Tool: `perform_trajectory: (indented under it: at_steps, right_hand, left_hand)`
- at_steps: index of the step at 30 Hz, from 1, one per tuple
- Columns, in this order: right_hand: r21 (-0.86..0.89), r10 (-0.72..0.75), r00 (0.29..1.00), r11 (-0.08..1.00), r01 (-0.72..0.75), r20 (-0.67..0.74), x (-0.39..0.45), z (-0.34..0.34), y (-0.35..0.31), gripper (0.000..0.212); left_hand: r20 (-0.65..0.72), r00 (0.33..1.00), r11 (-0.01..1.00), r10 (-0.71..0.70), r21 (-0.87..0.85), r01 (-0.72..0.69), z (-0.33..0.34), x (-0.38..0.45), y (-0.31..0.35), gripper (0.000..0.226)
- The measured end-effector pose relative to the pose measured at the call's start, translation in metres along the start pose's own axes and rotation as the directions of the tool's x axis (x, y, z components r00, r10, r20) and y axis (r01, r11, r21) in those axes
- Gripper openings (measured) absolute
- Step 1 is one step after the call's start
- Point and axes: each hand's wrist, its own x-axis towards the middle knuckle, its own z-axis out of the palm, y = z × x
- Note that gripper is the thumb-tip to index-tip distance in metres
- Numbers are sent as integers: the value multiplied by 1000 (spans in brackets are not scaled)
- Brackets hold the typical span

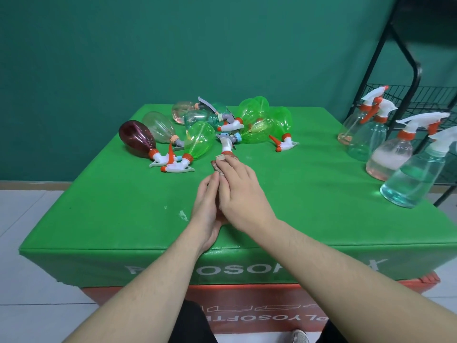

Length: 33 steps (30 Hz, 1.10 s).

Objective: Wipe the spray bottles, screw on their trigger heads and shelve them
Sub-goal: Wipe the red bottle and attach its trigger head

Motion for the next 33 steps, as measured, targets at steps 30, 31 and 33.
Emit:
perform_trajectory:
  at_steps: [30, 31, 33]
  right_hand:
    - [-53, -102, 995, 993, 101, -17, -21, -6, 15, 48]
    - [-38, -95, 995, 995, 95, -11, -18, -8, 15, 46]
    - [36, -48, 999, 998, 48, 17, -9, -11, 14, 43]
  left_hand:
    - [66, 992, 993, -104, -45, 107, -1, -1, 5, 48]
    - [70, 992, 994, -105, -35, 108, -1, 0, 5, 45]
    - [71, 992, 994, -104, -1, 105, -1, 1, 4, 42]
